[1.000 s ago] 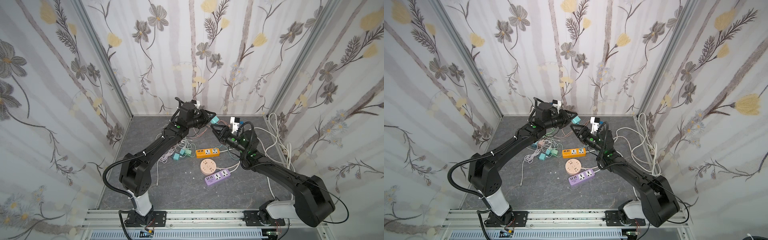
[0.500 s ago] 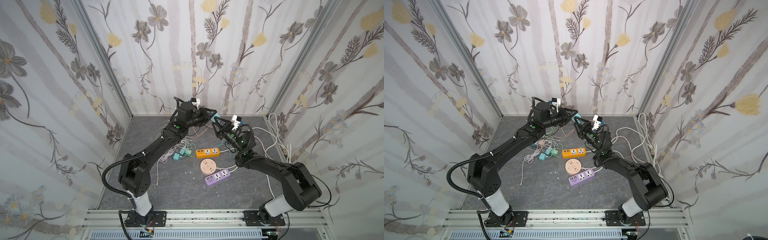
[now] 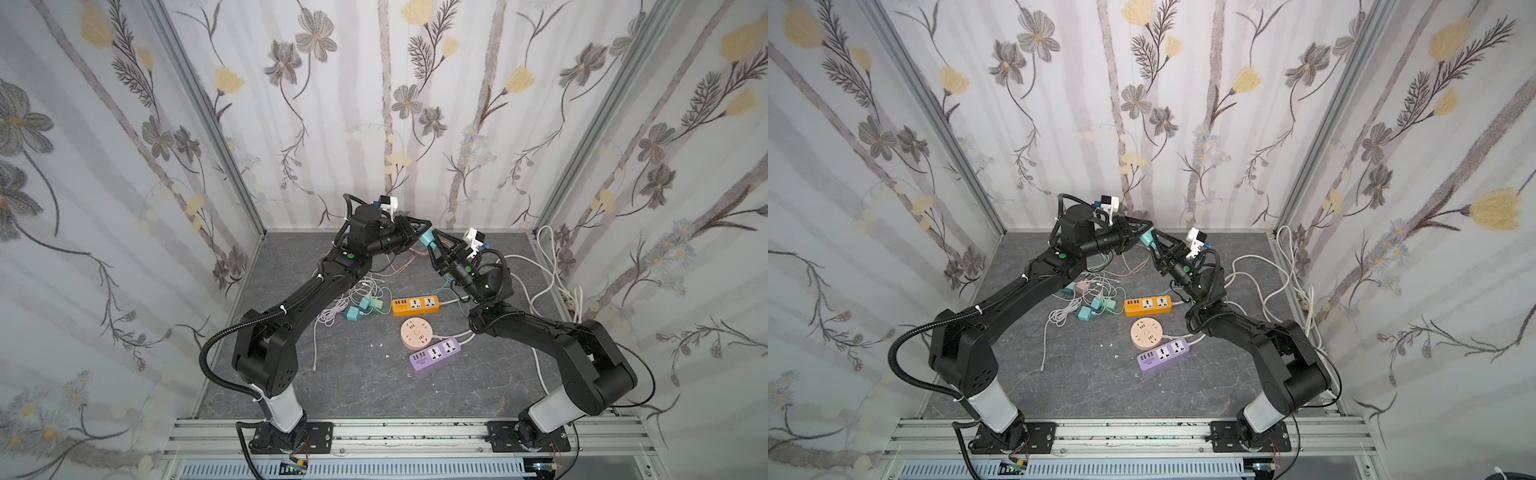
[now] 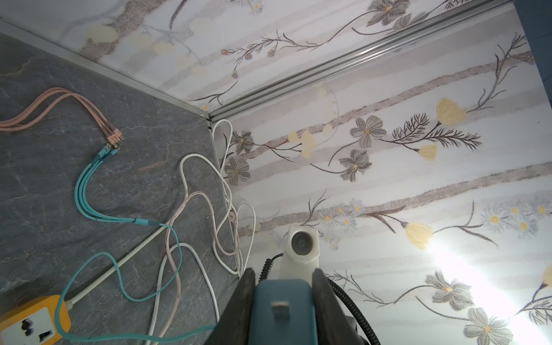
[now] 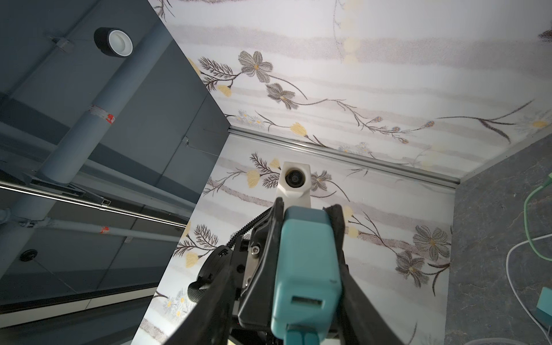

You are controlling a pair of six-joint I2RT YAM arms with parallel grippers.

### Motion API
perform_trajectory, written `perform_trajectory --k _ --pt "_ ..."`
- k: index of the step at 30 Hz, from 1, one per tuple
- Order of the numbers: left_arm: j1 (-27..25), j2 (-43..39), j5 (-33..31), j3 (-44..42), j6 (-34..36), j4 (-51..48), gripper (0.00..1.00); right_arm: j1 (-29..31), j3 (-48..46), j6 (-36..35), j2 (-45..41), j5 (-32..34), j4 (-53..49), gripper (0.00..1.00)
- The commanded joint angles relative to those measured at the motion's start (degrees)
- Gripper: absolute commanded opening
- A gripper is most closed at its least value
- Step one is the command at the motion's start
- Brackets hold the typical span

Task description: Insert the plug

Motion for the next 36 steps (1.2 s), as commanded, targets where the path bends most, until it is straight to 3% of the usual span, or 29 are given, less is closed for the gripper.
perform_trajectory --k 1,10,16,17,18,21,26,31,33,36 --pt "0.1 -0.3 1.1 -0.1 1.5 1.0 0.0 0.1 0.3 0.2 -0.1 -0.2 1.6 0.45" --pt "-0.1 0.1 2.3 0.3 4.2 -0.6 0.0 0.1 -0.2 -0.3 0.2 0.1 1.6 0.26" --pt "-0.1 -0.3 2.6 0.3 6.3 -2.8 0.0 0.0 -1.1 -3.0 -0.4 0.5 0.1 0.0" --pt "-0.1 -0.5 2.3 0.3 7.1 -3.7 0.0 -0.1 -1.3 -3.8 -0.6 0.3 -0.4 0.0" --pt "-0.1 -0.6 1.8 0.3 7.9 -4.6 0.05 -0.3 -1.3 -4.7 -0.8 -0.1 -0.9 0.0" --pt "0.0 -1.8 -2.8 0.2 12.4 -10.4 0.36 -1.3 -2.1 -7.4 -1.3 -1.2 -3.6 0.0" --pt "0.1 -4.1 -17.5 -0.2 20.6 -25.4 0.72 -7.0 -3.2 -15.5 -1.8 -6.5 -12.5 0.0" --pt "0.4 -7.0 -24.3 -3.4 24.7 -31.0 0.93 -15.8 1.8 -28.9 -4.2 -14.1 -30.2 0.0" --pt "0.6 -8.3 -26.0 -5.9 25.9 -32.5 0.99 -18.9 7.3 -37.4 -5.3 -15.6 -41.3 0.0" --pt "1.1 -9.7 -28.2 -8.0 27.0 -33.6 1.0 -22.8 21.7 -53.8 -4.1 -17.0 -61.3 0.0"
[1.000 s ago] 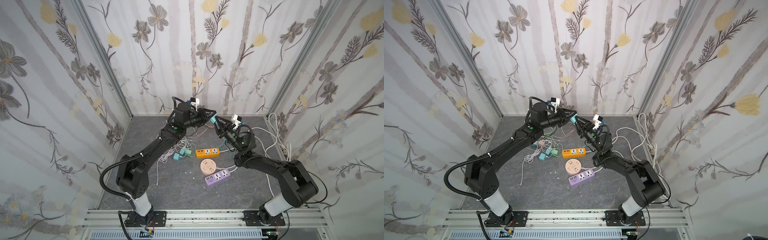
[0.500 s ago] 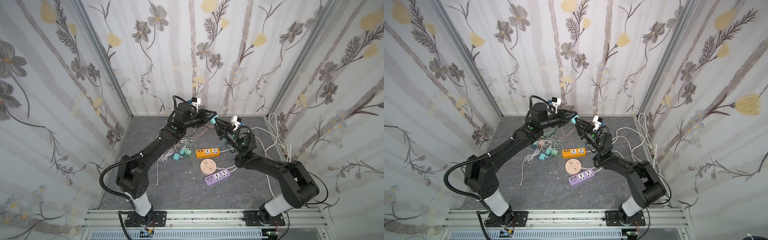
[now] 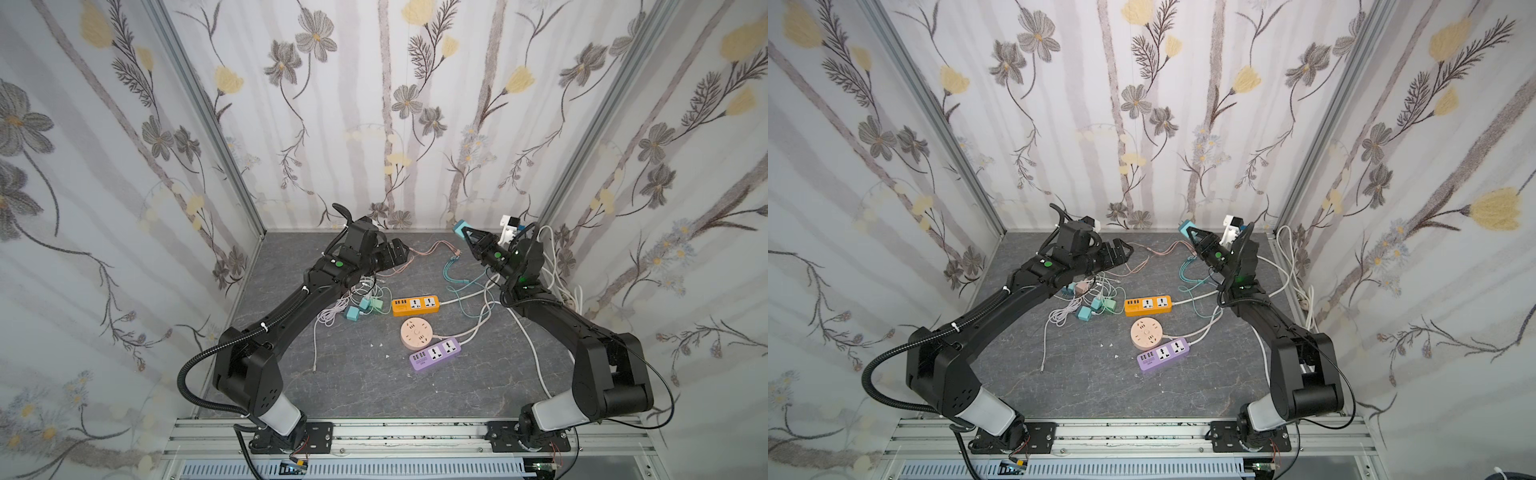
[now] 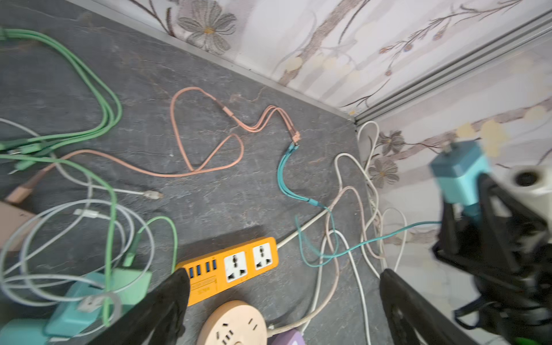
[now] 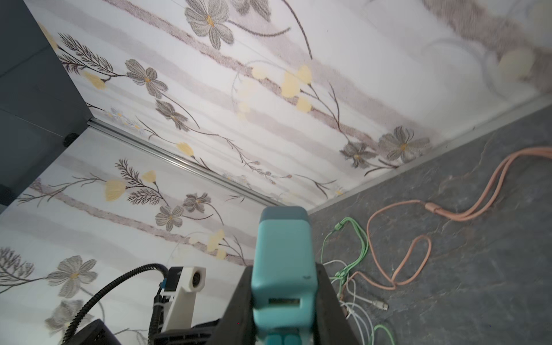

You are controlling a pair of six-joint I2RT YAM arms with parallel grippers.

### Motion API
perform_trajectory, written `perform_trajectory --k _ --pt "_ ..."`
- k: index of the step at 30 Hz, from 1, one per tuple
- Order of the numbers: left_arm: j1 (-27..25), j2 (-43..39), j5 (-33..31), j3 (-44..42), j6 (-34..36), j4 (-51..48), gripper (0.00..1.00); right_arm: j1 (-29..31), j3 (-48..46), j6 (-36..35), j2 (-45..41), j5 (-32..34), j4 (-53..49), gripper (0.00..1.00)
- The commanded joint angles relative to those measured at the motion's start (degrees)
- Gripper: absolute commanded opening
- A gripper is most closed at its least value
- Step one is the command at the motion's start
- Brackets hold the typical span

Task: Insert the plug
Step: 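Carry the teal charger to the orange strip with the right gripper while left withdraws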

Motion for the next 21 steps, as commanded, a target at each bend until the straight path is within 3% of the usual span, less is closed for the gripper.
perform_trajectory --k 1,4,8,13,16,21 --pt "0.6 -1.7 -5.7 -1.7 3.2 -3.2 1.0 -3.1 14.2 -22.7 1.2 -3.3 -26.4 0.0" --pt "1.1 -2.6 -7.0 -3.1 3.6 -3.8 1.0 -4.8 23.6 -27.9 4.1 -8.8 -34.1 0.0" --pt "1.6 -3.3 -9.0 -4.7 3.3 -4.0 1.0 -3.8 26.5 -40.3 6.8 -15.0 -41.8 0.0" --pt "2.9 -3.4 -8.6 -5.4 3.1 -5.0 1.0 -2.2 28.4 -66.8 10.7 -17.4 -57.4 0.0" --pt "3.3 -3.8 -9.2 -5.8 3.6 -6.2 1.0 -0.8 32.6 -85.1 14.3 -18.7 -72.0 0.0" --pt "4.2 -6.3 -10.7 -8.4 3.6 -6.7 1.0 3.8 40.3 -109.2 22.0 -13.3 -94.3 0.0"
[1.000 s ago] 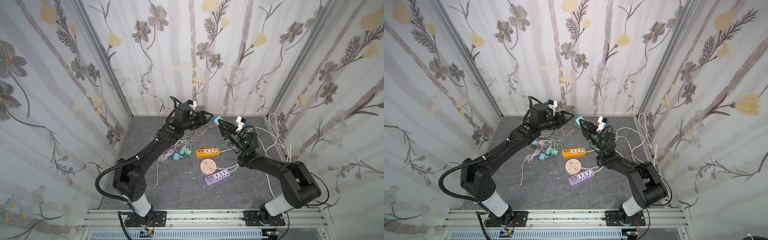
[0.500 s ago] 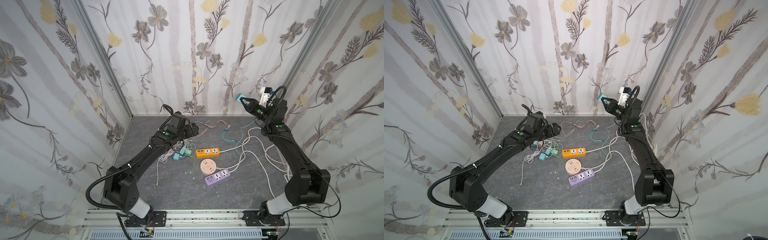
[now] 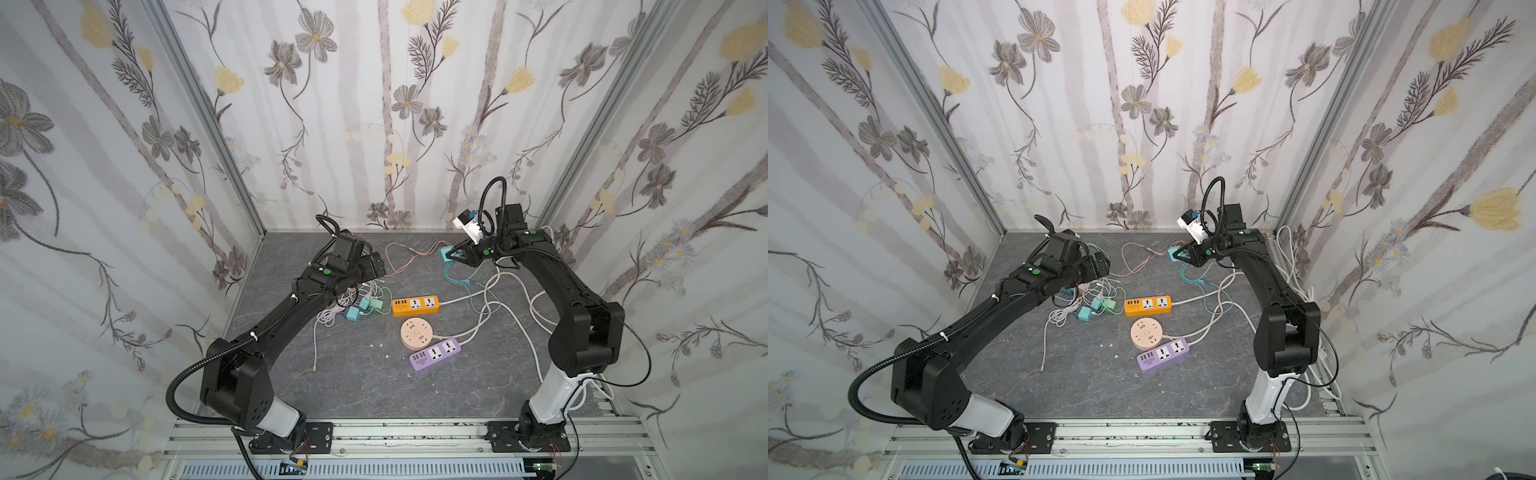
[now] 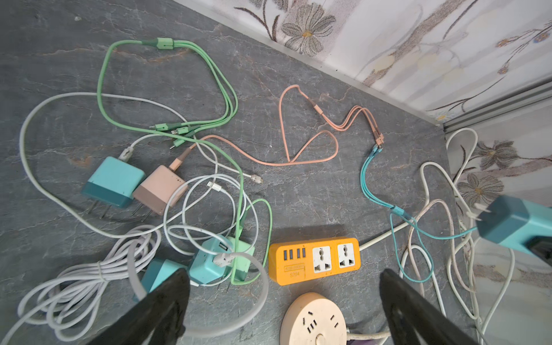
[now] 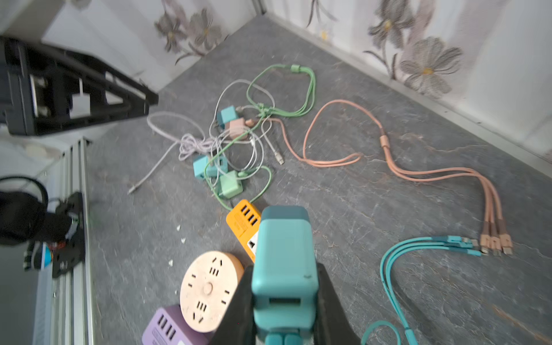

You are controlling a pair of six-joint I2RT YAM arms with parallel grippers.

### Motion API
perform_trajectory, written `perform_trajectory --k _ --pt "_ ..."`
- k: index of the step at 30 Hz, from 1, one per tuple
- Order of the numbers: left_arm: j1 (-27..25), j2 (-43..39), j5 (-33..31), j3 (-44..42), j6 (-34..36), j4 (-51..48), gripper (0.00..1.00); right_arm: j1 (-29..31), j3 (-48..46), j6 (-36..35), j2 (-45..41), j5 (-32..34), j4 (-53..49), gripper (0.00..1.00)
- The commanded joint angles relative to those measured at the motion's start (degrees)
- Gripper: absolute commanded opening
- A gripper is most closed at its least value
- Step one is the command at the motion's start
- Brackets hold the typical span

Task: Insert the plug
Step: 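Carry the teal charger to the orange strip with the right gripper while left withdraws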

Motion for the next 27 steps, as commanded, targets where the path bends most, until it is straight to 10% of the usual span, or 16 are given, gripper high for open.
perform_trajectory --k 1,13,27 --pt "0.7 -2.0 -2.3 -1.7 0.1 -0.8 1.0 2.2 3.8 -23.8 4.0 1.5 -19.9 0.0" --pt "5.6 -10.7 -3.5 -9.8 -1.2 -0.7 1.0 13.4 5.9 -33.3 11.3 30.8 -24.5 0.0" --pt "8.1 -14.7 -3.4 -13.9 -1.6 -0.1 1.0 17.8 6.1 -36.7 13.6 37.5 -17.3 0.0"
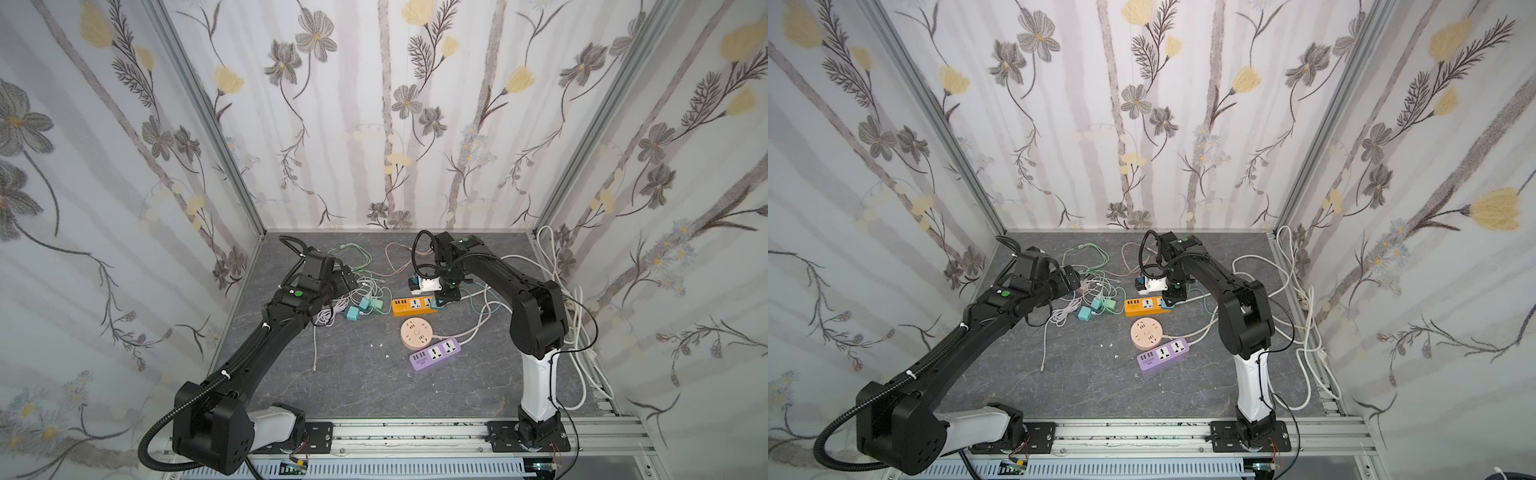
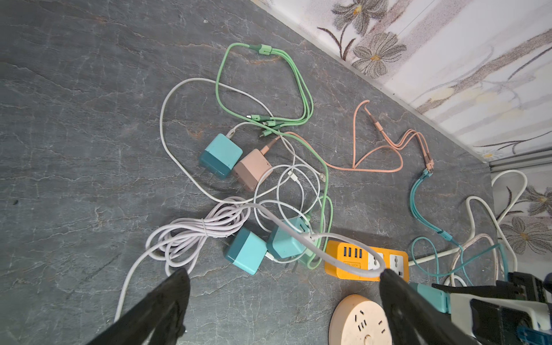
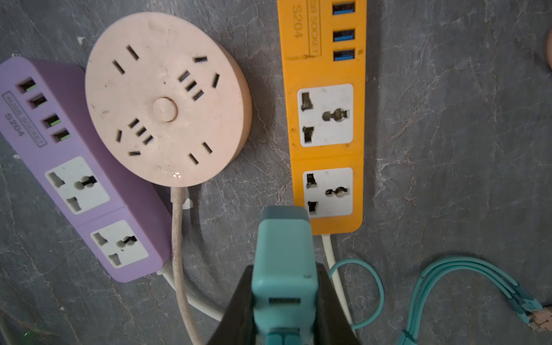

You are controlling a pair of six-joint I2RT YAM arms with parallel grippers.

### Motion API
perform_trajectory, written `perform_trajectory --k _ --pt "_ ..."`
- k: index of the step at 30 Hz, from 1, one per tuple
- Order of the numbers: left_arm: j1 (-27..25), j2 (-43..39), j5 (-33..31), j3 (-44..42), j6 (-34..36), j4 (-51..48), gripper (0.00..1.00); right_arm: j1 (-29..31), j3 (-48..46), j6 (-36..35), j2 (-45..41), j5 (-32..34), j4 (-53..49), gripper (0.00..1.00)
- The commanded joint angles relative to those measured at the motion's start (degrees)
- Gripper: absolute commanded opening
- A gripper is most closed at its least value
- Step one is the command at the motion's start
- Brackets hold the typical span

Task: Insert the plug
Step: 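Carry the teal charger to the orange strip with the right gripper while left withdraws, then push the teal charger prongs into the orange strip socket with the right gripper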

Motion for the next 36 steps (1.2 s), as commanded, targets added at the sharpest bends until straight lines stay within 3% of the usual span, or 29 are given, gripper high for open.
perform_trajectory --k 1,20,26,31,36 --pt "0.2 -1.1 -0.8 -0.3 -0.2 0.9 1.0 0.5 0.8 -1.4 0.8 1.4 3.0 0.0" --pt "0.8 -0.8 0.4 -0.7 -0.5 1.2 1.0 2.2 1.9 -2.6 4.0 2.2 3.4 0.0" --pt "0.7 -1.0 0.3 -0.6 -0.5 1.0 1.0 2.7 2.8 -3.0 5.4 3.7 -0.7 0.0" --pt "0.8 -0.9 0.3 -0.7 -0.5 1.1 1.0 4.1 5.1 0.2 7.2 4.7 -8.7 0.0" --pt "0.8 -0.7 0.6 -0.5 -0.3 1.1 1.0 6.0 4.2 4.4 8.5 8.7 -9.3 0.0"
